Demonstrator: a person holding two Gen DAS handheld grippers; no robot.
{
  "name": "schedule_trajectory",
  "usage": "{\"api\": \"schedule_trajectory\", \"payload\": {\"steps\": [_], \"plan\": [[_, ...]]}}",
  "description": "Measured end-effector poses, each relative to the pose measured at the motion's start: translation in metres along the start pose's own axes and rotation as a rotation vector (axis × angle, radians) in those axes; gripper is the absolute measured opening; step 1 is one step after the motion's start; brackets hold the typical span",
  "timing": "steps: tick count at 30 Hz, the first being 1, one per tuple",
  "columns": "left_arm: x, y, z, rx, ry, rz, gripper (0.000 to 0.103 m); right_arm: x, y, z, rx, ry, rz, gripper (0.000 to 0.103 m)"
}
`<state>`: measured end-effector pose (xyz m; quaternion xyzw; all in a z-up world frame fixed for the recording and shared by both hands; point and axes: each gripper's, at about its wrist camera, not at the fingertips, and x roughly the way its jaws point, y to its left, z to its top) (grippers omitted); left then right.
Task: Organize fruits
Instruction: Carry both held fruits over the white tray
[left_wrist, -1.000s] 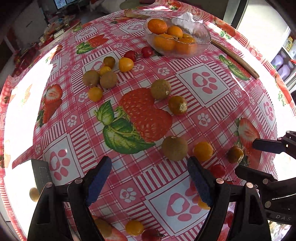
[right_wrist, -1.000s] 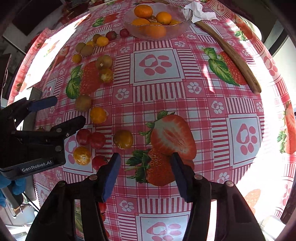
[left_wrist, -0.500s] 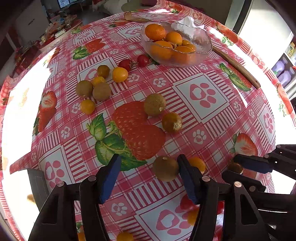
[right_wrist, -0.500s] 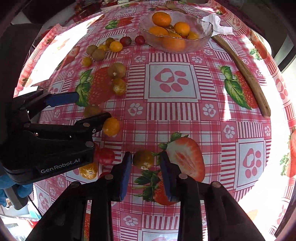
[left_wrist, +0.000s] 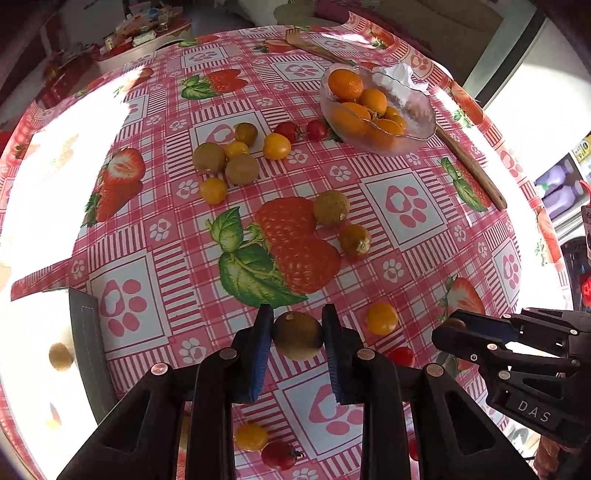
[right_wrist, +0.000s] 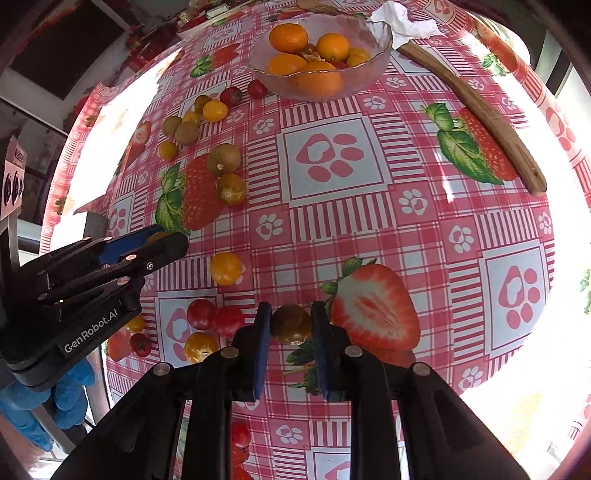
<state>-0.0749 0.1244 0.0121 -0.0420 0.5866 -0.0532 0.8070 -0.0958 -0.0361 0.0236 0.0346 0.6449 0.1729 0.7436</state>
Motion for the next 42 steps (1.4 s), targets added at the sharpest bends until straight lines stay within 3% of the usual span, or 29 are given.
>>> {"api": "schedule_trajectory", "payload": {"steps": [16, 29, 42], "plan": [[-0.048, 0.073, -0.044, -0.161, -0.038, 0.065, 0.029, 0.001, 0.067, 0.009, -0.107, 0.007, 0.036, 0.024], [-0.08, 0.154, -0.105, -0.35, -0.063, 0.15, 0.029, 0.025, 0.178, 0.01, -0.31, 0.048, 0.088, 0.024], [-0.083, 0.23, -0.165, -0.54, -0.052, 0.294, 0.029, 0.073, 0.305, 0.005, -0.522, 0.121, 0.167, 0.024]]}}
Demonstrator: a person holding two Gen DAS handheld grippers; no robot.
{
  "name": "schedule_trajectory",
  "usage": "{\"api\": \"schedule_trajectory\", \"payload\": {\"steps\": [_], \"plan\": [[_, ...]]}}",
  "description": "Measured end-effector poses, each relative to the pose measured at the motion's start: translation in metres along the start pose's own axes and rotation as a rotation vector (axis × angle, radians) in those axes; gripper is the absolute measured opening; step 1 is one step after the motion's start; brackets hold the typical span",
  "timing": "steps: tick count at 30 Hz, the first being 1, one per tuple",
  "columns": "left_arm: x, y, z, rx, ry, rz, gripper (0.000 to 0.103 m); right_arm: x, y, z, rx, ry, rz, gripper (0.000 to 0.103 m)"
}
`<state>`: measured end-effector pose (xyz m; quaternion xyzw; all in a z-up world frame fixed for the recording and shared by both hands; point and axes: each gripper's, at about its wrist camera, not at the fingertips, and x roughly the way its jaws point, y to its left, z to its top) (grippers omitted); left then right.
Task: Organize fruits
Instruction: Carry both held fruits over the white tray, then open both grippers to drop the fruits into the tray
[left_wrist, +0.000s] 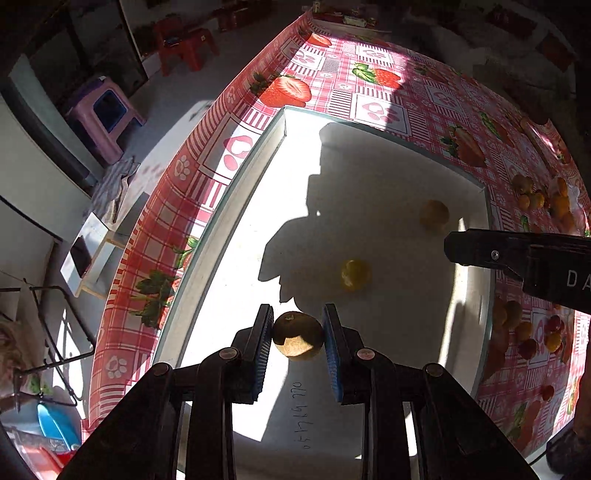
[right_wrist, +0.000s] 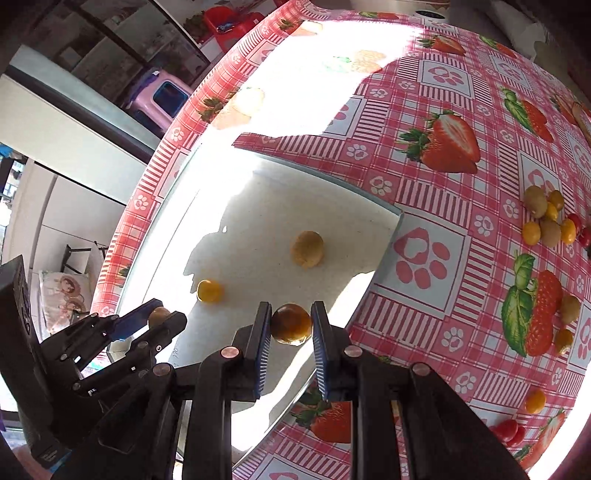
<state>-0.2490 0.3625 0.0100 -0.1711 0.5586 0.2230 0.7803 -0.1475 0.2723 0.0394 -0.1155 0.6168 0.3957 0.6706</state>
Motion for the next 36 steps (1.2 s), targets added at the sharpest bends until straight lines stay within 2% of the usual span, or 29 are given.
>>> {"api": "schedule_trajectory", "payload": {"steps": [8, 19, 20, 21, 22, 23, 24, 25, 29, 31, 33, 36], "plan": [[0.014, 0.011, -0.007, -0.019, 0.013, 0.019, 0.029, 0.036, 0.028, 0.029, -0.06, 0.026, -0.025, 0.024], [0.014, 0.004, -0.007, 0.024, 0.002, 0.05, 0.029, 0.055, 0.036, 0.034, -0.094, 0.042, -0.069, 0.025], [0.014, 0.002, -0.007, 0.031, 0.001, 0.06, 0.039, 0.056, 0.037, 0.034, -0.095, 0.044, -0.066, 0.026], [0.013, 0.002, -0.007, 0.034, -0.002, 0.066, 0.064, 0.056, 0.037, 0.035, -0.093, 0.046, -0.06, 0.028], [0.011, 0.001, -0.008, 0.033, -0.016, 0.074, 0.072, 0.056, 0.037, 0.034, -0.092, 0.047, -0.054, 0.03], [0.008, 0.001, -0.008, 0.036, -0.034, 0.082, 0.073, 0.058, 0.042, 0.037, -0.089, 0.047, -0.048, 0.032], [0.008, 0.0, -0.008, 0.046, -0.032, 0.083, 0.073, 0.058, 0.042, 0.037, -0.086, 0.047, -0.046, 0.038], [0.009, -0.001, -0.008, 0.054, -0.022, 0.085, 0.073, 0.057, 0.041, 0.038, -0.08, 0.044, -0.046, 0.045], [0.011, -0.004, -0.008, 0.073, 0.002, 0.086, 0.073, 0.044, 0.035, 0.037, -0.054, 0.012, -0.016, 0.061], [0.008, -0.008, -0.007, 0.089, 0.004, 0.088, 0.073, 0.032, 0.03, 0.035, -0.036, -0.017, 0.0, 0.074], [0.004, -0.013, -0.005, 0.109, 0.0, 0.086, 0.073, 0.016, 0.024, 0.033, -0.016, -0.05, 0.014, 0.079], [-0.003, -0.027, -0.002, 0.146, -0.012, 0.078, 0.073, -0.005, 0.008, 0.025, 0.018, -0.082, 0.011, 0.079]]}}
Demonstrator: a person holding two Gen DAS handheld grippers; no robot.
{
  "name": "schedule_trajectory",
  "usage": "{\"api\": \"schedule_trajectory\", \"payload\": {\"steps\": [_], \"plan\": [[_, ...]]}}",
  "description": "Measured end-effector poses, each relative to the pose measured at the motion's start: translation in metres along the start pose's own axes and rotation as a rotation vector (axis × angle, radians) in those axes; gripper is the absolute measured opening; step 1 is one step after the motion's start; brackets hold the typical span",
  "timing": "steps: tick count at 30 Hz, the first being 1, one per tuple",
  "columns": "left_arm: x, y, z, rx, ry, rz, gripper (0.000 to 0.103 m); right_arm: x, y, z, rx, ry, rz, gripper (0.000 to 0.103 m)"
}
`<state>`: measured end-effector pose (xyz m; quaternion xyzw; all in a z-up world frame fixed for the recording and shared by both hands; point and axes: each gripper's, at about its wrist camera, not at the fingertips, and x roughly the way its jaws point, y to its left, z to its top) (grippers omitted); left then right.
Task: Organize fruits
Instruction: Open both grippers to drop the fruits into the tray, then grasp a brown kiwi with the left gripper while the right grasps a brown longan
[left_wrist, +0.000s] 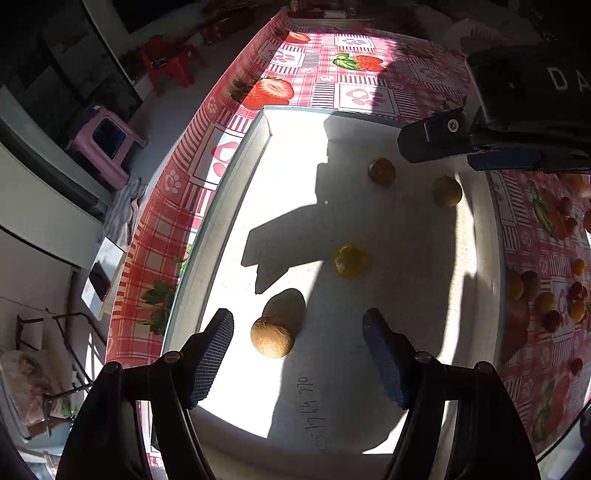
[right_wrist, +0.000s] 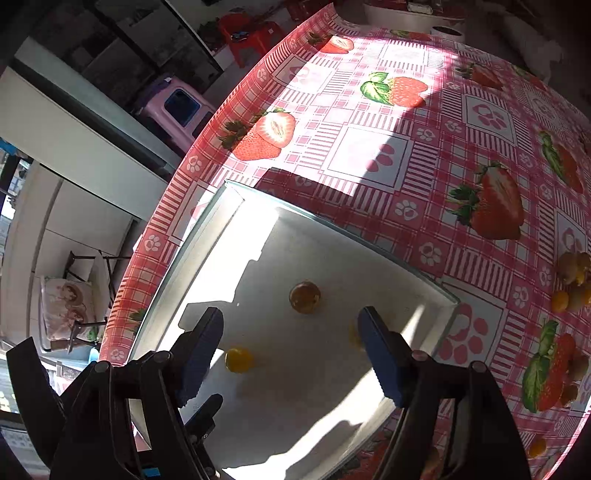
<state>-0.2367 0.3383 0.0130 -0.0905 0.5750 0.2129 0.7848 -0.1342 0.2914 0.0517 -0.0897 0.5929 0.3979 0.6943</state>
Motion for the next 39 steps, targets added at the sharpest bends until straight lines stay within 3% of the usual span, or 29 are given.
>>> {"api": "schedule_trajectory", "payload": {"steps": [12, 23, 32, 39], "plan": [[-0.03, -0.089, 0.022, 0.185, -0.059, -0.105, 0.073, -0.067, -0.107, -0.057, 0.214, -0.042, -0.153, 0.079], [-0.023, -0.164, 0.025, 0.303, -0.022, -0.169, 0.073, -0.088, -0.19, -0.115, 0.388, -0.006, -0.239, 0.079], [0.0, -0.188, 0.02, 0.358, 0.02, -0.148, 0.073, -0.088, -0.217, -0.115, 0.418, -0.022, -0.251, 0.079], [0.007, -0.189, 0.021, 0.39, 0.005, -0.154, 0.073, -0.078, -0.227, -0.1, 0.379, -0.022, -0.263, 0.079]]}}
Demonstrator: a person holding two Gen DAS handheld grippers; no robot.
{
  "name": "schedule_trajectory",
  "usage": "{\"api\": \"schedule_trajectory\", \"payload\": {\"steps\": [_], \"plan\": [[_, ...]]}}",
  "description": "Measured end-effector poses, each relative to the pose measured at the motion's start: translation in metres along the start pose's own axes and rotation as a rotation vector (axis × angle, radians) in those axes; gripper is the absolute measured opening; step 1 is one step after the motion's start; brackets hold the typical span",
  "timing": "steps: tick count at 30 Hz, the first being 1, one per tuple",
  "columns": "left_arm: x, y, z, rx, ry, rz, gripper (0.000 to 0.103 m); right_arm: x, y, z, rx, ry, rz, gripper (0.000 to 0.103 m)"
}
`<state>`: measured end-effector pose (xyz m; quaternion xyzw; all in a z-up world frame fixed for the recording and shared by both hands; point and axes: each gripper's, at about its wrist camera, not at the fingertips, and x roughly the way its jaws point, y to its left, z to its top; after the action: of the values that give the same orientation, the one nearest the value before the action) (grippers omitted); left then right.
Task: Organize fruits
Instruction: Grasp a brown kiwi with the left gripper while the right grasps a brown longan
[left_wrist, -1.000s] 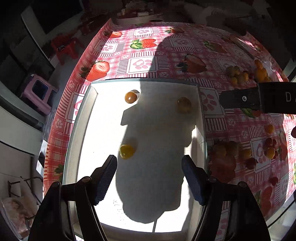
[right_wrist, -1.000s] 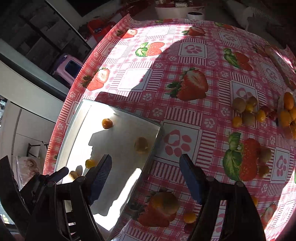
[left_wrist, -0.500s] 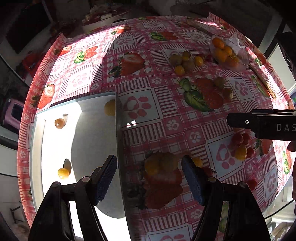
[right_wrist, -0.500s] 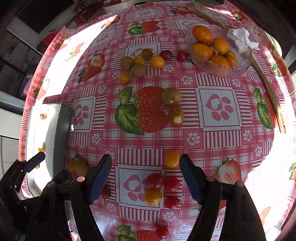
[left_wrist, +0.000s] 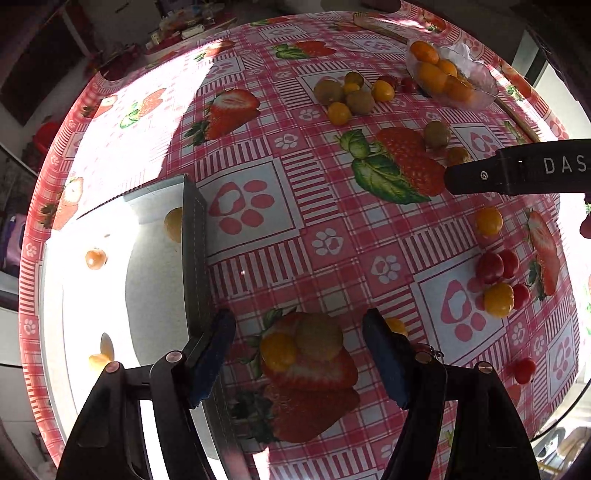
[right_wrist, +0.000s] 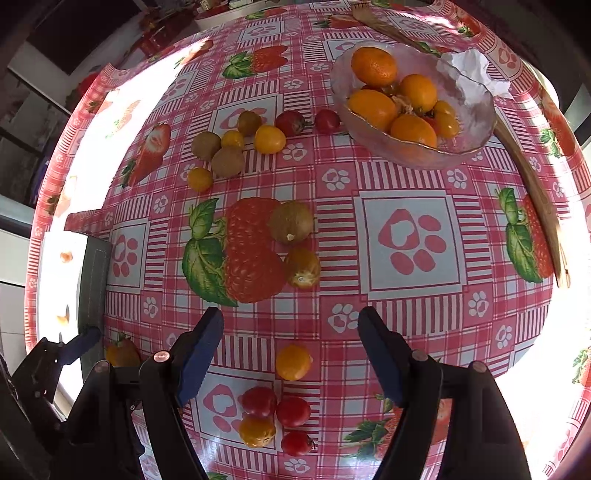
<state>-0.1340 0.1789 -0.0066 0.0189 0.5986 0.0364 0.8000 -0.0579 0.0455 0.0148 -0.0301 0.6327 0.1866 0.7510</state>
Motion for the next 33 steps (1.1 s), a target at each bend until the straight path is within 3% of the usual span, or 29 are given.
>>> {"api": "schedule_trajectory", "payload": {"steps": [5, 9, 13, 17, 19, 25, 33], "plan": [[0.005, -0.001, 0.001, 0.016, -0.009, -0.01, 0.073, 0.011, 0.002, 0.011, -0.031, -0.002, -0.017, 0.075], [0.004, -0.005, 0.001, 0.018, -0.019, -0.031, 0.06, 0.014, 0.007, 0.017, -0.066, -0.02, -0.048, 0.068], [0.0, -0.014, 0.0, 0.027, -0.025, -0.029, 0.052, 0.016, 0.013, 0.019, -0.095, -0.022, -0.096, 0.053], [-0.002, -0.017, -0.004, 0.006, -0.021, -0.076, 0.033, 0.019, 0.017, 0.021, -0.119, -0.027, -0.133, 0.042], [-0.004, -0.019, -0.006, 0.01, -0.022, -0.084, 0.027, 0.02, 0.017, 0.021, -0.124, -0.035, -0.138, 0.026], [-0.005, -0.001, -0.008, -0.112, 0.001, -0.193, 0.027, 0.013, 0.005, 0.014, -0.046, -0.041, -0.04, 0.024], [-0.004, 0.012, -0.005, -0.174, 0.014, -0.216, 0.027, 0.002, 0.004, 0.0, -0.01, -0.038, 0.015, 0.024]]}}
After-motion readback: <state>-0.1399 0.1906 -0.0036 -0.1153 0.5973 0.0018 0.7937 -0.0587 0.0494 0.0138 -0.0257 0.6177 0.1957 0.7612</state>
